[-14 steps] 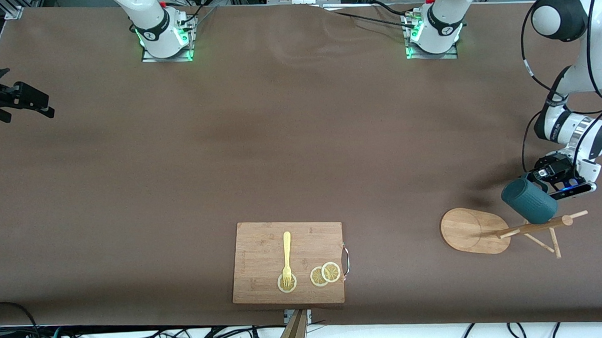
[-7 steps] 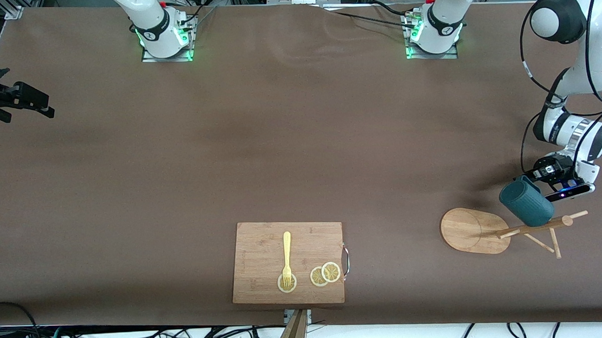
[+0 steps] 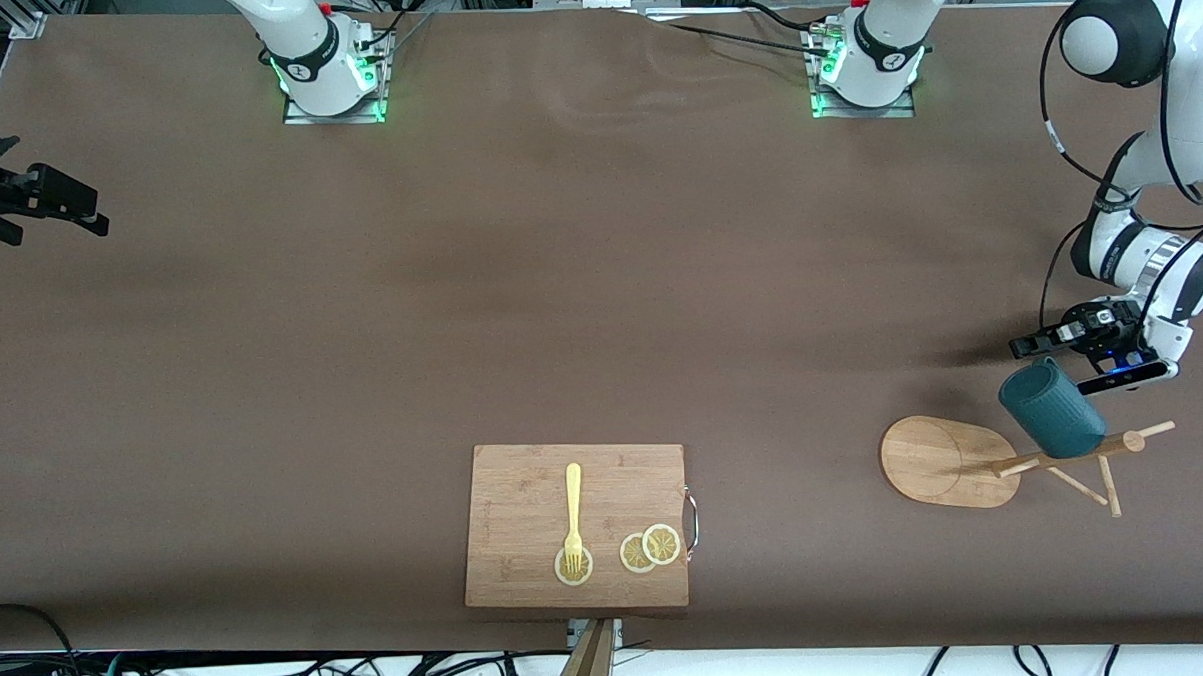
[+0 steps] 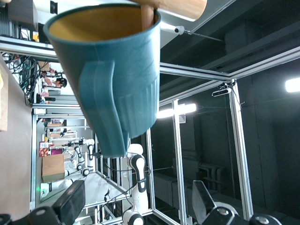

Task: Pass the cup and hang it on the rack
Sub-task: 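Open the left gripper and pull it back from the mug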

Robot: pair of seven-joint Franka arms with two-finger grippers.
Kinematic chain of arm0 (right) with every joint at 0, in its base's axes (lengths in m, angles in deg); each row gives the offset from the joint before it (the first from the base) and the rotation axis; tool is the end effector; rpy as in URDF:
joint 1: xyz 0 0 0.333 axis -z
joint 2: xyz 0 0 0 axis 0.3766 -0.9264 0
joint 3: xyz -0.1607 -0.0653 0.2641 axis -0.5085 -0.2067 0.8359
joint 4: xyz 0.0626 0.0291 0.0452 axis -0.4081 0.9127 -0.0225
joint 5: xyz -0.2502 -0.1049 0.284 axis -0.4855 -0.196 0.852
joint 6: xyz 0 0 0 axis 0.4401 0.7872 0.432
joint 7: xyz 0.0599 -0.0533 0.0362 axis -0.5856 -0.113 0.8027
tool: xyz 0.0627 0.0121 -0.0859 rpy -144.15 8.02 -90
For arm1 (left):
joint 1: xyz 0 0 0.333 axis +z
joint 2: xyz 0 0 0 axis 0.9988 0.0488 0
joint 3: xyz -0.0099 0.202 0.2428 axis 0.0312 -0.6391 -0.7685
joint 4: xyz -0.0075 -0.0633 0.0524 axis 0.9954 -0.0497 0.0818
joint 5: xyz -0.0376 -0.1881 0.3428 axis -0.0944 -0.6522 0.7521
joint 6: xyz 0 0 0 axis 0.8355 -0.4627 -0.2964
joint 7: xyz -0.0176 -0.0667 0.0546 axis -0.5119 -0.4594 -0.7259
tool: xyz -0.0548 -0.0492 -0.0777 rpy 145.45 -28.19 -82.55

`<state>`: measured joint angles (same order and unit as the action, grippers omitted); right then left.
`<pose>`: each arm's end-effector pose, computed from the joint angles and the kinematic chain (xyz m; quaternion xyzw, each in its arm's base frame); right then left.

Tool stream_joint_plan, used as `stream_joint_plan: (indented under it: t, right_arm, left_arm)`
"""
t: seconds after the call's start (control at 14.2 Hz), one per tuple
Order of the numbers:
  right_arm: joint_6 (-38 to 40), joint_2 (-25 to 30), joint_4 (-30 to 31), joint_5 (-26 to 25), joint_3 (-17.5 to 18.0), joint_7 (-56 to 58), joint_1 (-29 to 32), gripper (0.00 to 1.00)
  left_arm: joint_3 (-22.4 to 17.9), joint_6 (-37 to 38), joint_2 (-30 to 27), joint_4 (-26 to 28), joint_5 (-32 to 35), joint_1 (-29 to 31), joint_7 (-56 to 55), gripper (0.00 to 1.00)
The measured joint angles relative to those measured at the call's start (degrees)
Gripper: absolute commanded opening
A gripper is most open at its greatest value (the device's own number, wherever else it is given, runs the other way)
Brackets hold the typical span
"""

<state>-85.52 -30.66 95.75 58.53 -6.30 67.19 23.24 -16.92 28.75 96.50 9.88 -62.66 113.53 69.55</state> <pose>0.5408 -0.0478 0.5931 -0.9990 -0.0434 0.0110 0.0073 0.5711 0.2174 0.1559 0.5073 0.0687 0.0790 0.8554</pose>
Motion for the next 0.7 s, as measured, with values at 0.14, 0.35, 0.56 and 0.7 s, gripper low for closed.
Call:
stream_joint_plan:
  t: [0.14, 0.35, 0.56, 0.7]
  right_arm:
    - [0.0, 0.0, 0.0, 0.0, 0.0, 0.0, 0.0, 1.0]
    - [0.0, 0.0, 0.0, 0.01, 0.0, -0.01, 0.0, 1.0]
    - [0.0, 0.0, 0.0, 0.01, 0.0, -0.01, 0.0, 1.0]
    - [0.0, 0.0, -0.01, 0.01, 0.0, -0.01, 0.0, 1.0]
  left_arm:
    - [-0.34, 1.3, 0.0, -0.01, 2.41, 0.31, 0.0, 1.0]
    - [-1.77, 4.58, -0.18, -0.53, 8.6, 0.69, 0.12, 1.0]
    - [-1.88, 6.34, -3.0, -2.15, 17.28, 0.89, 0.18, 1.0]
    - [-1.73, 6.47, -6.15, -4.16, 24.14, 0.69, 0.1, 1.0]
